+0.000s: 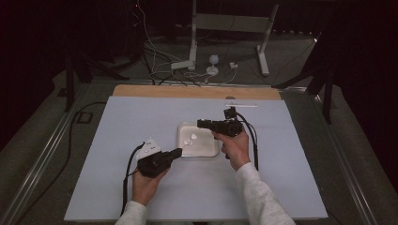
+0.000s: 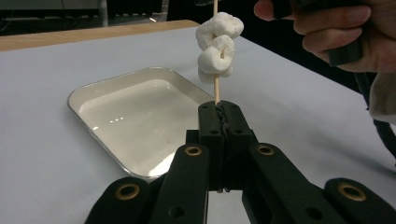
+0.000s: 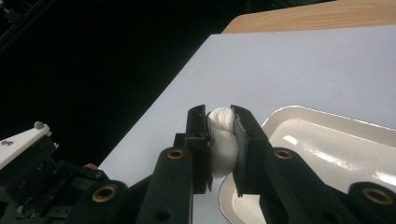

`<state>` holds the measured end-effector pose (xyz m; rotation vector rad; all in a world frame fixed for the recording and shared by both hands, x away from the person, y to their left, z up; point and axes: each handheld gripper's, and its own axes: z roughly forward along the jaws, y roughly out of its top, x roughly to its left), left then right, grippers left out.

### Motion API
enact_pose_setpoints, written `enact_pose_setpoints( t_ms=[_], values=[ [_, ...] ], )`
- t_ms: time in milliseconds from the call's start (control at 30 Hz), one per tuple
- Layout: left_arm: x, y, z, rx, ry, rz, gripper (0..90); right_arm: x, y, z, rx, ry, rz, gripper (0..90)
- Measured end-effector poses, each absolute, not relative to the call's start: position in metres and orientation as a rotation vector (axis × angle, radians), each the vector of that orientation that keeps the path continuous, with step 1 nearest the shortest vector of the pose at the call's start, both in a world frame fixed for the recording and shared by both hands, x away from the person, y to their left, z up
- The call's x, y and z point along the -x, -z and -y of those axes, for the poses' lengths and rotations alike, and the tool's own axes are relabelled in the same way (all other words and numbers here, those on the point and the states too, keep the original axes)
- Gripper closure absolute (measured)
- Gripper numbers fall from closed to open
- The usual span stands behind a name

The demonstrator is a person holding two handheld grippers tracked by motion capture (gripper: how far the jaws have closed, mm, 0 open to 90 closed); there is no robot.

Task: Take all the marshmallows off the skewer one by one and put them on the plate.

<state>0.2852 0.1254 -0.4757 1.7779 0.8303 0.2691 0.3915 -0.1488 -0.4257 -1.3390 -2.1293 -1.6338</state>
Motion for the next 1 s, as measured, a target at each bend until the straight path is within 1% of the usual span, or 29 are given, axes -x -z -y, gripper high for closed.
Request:
enact_pose_setpoints(
  t_ms=[267, 333, 400, 433, 533, 867, 1000],
  values=[
    [-0.285, 0.476, -0.124, -1.8, -0.288, -0.819, 90.0, -0.392, 0.42, 0.152, 1.366, 1.626, 2.164, 80.0],
    [-0.284, 0.477, -0.125, -1.829, -0.31, -0.829, 90.0, -0.392, 0.416, 0.158, 1.432, 1.674, 2.166, 80.6],
    [-0.285, 0.483, -0.138, -1.793, -0.291, -0.884, 90.0, -0.395, 0.409, 0.172, 1.463, 1.712, 2.119, 80.6],
    [-0.285, 0.483, -0.138, -1.793, -0.291, -0.884, 90.0, -0.394, 0.406, 0.177, 1.459, 1.705, 2.167, 80.5],
    [-0.287, 0.481, -0.146, -1.732, -0.282, -0.903, 90.0, -0.389, 0.402, 0.18, 1.423, 1.686, 2.261, 79.9],
    [-0.288, 0.481, -0.15, -1.718, -0.294, -0.943, 90.0, -0.386, 0.417, 0.169, 1.388, 1.621, 2.389, 78.7],
    [-0.289, 0.481, -0.149, -1.716, -0.294, -0.951, 90.0, -0.387, 0.433, 0.159, 1.387, 1.529, 2.494, 78.3]
  ],
)
